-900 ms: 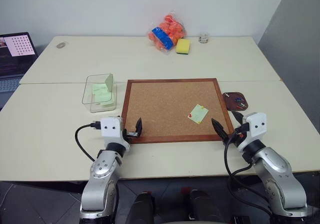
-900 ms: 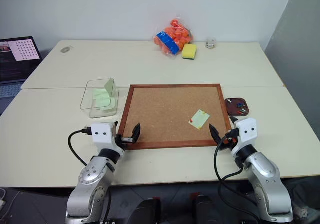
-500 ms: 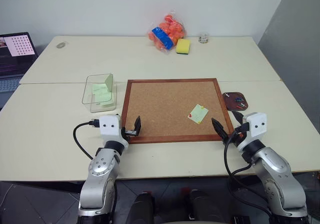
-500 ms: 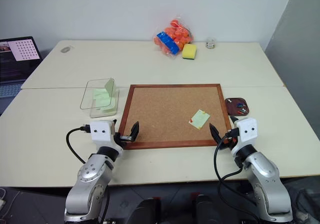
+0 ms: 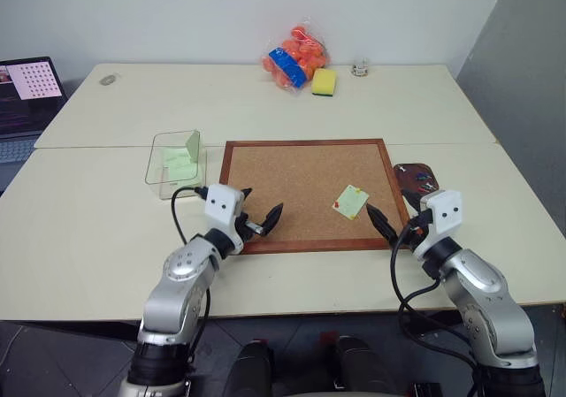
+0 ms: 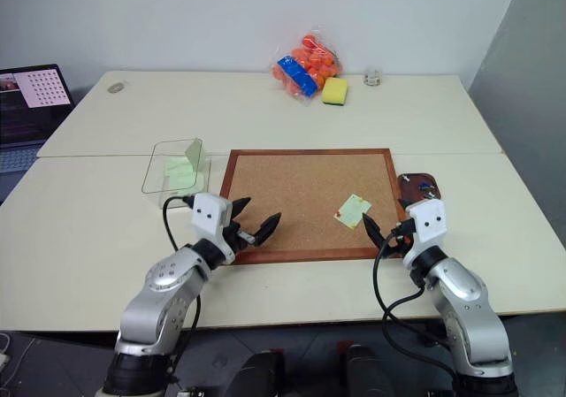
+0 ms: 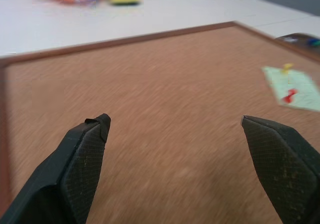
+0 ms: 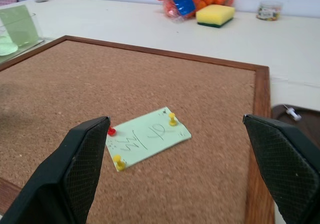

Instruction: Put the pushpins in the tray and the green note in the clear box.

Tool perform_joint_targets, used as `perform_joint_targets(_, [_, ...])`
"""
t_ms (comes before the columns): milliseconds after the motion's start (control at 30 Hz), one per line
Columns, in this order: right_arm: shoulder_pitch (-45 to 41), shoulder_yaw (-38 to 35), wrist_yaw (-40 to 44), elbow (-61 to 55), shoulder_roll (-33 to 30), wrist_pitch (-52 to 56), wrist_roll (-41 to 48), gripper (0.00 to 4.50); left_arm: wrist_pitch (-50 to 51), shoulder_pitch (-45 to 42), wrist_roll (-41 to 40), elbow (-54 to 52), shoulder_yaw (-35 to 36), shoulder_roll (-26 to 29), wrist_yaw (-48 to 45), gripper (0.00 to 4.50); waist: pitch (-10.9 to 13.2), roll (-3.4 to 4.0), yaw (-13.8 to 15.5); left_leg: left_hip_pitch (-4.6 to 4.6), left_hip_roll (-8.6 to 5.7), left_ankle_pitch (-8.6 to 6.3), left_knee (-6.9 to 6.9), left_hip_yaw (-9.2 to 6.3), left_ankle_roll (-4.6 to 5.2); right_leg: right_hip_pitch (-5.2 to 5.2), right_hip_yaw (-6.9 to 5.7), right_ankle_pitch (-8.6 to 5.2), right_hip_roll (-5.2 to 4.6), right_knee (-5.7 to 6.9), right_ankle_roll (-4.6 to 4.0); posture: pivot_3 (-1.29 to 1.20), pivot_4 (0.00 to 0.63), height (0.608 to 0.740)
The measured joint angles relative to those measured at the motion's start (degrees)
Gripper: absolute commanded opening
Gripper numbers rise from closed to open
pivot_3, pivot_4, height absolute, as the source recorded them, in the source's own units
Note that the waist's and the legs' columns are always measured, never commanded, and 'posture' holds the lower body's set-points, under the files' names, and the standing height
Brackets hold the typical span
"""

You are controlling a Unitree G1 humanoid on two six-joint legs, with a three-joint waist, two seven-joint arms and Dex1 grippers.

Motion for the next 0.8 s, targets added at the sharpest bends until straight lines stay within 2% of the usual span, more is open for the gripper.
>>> perform_joint_targets(267, [-5.18, 1.78, 6.16, 4.00, -2.54, 1.87, 2.88, 4.50, 1.46, -10.04, -5.24, 8.07, -3.63, 5.30, -18.12, 4.43, 0.01, 0.00, -0.06, -0.01, 0.01, 0.00, -0.01, -0.04, 0.00, 0.00, -0.04, -0.01, 0.04, 0.00, -0.02, 0.00, 0.150, 0.740])
perform_joint_targets(367, [-8.34, 2.74, 9.62, 7.56, -4.11, 2.48, 3.28, 4.50, 1.19, -14.35, -5.39, 11.41, -6.41, 6.48, -25.55, 4.43, 0.01, 0.00, -0.07, 0.00, 0.00, 0.00, 0.00, -0.02, 0.00, 0.01, -0.02, -0.01, 0.03, -0.01, -0.01, 0.00, 0.150, 0.740])
perform_joint_targets(500, [-11.70, 3.20, 11.04, 13.41, -4.84, 1.75, 2.82, 4.50, -2.41, -17.96, -3.48, 19.33, -8.47, 6.54, -30.31, 4.43, 0.02, 0.01, -0.19, 0.00, 0.03, 0.00, -0.02, -0.03, 0.00, -0.02, -0.03, -0.02, 0.06, 0.01, -0.03, 0.00, 0.150, 0.740])
perform_joint_targets(767, [-15.32, 4.02, 11.32, 18.23, -3.78, -0.54, 1.18, 4.50, -11.77, -22.13, -0.27, 32.67, -8.51, 5.40, -34.03, 3.03, 0.02, 0.01, -0.07, -0.06, 0.01, 0.00, -0.02, -0.03, 0.00, -0.06, -0.03, -0.02, 0.04, 0.01, -0.04, 0.00, 0.150, 0.740])
perform_joint_targets(800, [-15.32, 4.37, 11.48, 18.65, -3.56, -0.75, 1.14, 4.50, -12.59, -22.45, -0.06, 33.70, -8.51, 5.29, -34.31, 2.70, 0.02, 0.01, -0.07, -0.06, 0.01, 0.00, -0.02, -0.03, 0.00, -0.06, -0.03, -0.02, 0.04, 0.02, -0.04, 0.00, 0.150, 0.740])
